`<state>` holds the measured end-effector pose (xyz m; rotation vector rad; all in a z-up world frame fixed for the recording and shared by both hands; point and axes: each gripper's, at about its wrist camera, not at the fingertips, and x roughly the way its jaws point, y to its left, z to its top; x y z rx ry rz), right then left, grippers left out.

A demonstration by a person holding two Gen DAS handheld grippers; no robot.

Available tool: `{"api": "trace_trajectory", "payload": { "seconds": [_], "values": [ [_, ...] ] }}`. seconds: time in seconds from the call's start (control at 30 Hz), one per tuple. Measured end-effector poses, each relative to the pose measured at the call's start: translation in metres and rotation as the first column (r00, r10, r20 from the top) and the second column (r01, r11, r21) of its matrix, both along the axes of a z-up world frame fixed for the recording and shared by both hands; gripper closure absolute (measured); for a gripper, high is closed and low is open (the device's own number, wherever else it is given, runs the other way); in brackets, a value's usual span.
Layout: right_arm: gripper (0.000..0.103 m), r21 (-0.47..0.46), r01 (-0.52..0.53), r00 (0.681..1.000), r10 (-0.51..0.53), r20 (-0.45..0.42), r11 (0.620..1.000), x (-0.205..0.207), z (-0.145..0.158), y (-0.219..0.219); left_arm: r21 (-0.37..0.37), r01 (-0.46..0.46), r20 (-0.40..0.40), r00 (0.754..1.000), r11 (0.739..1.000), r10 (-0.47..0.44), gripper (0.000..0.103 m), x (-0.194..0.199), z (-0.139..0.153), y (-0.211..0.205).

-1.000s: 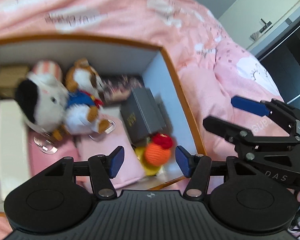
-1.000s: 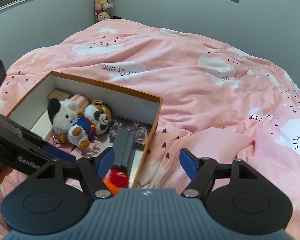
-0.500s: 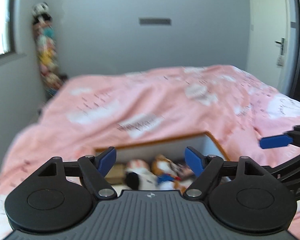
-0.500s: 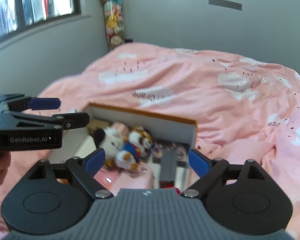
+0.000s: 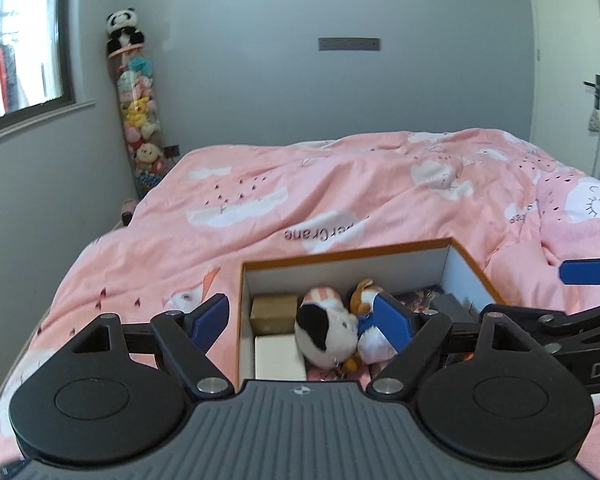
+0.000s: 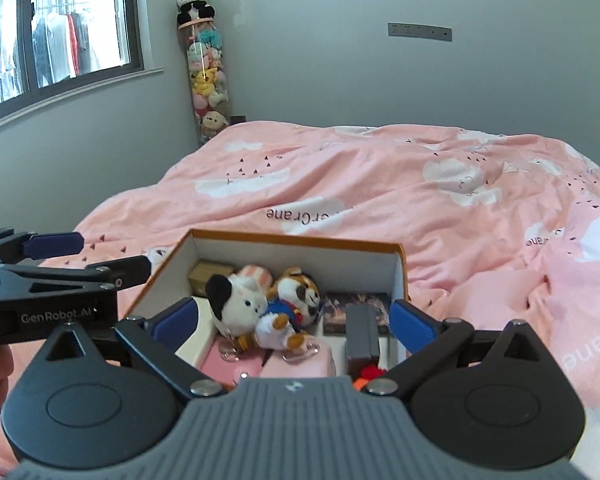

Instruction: Organize objects

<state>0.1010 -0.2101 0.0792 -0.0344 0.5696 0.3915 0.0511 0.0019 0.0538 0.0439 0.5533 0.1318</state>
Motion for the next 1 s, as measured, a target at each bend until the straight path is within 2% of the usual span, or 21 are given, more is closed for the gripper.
{"api": "trace_trajectory", "payload": {
  "seconds": [0.23, 0.43, 1.0],
  "values": [
    [0.001, -0.022, 0.018, 1.0, -0.018, 0.018, 1.0, -0.01, -0.016, 0.001, -0.064, -0.032, -0.055, 0.998, 0.997, 0.028, 0.008, -0.01, -0.022, 0.004],
    [0.001, -0.079, 0.025, 1.0, -0.025, -0.007, 0.997, -0.012, -0.033, 0.005, -0.058, -0.054, -0.107, 0.993, 0.997, 0.048, 0.008, -0.014, -0.041, 0.002],
    [0.001, -0.095, 0.036, 0.998, -0.04, -0.047, 0.995, -0.014, -0.047, 0.007, -0.056, -0.037, -0.119, 0.992, 0.998, 0.03, 0.008, -0.015, -0.045, -0.003]
  ]
}}
